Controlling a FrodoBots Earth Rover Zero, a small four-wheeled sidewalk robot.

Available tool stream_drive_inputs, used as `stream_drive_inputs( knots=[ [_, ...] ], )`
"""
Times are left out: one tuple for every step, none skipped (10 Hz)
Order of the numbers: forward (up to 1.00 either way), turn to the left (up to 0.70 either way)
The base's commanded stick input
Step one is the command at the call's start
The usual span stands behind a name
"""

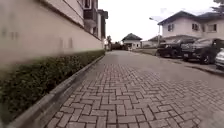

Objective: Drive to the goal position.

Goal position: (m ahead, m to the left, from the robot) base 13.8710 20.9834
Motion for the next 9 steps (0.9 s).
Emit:
stream_drive_inputs(
  knots=[
    [0.70,0.00],
    [0.70,0.00],
    [0.70,0.00],
    [0.70,0.00],
    [0.70,0.00],
    [0.70,0.00],
    [0.70,0.00],
    [0.70,0.00],
    [0.70,0.00]
  ],
)
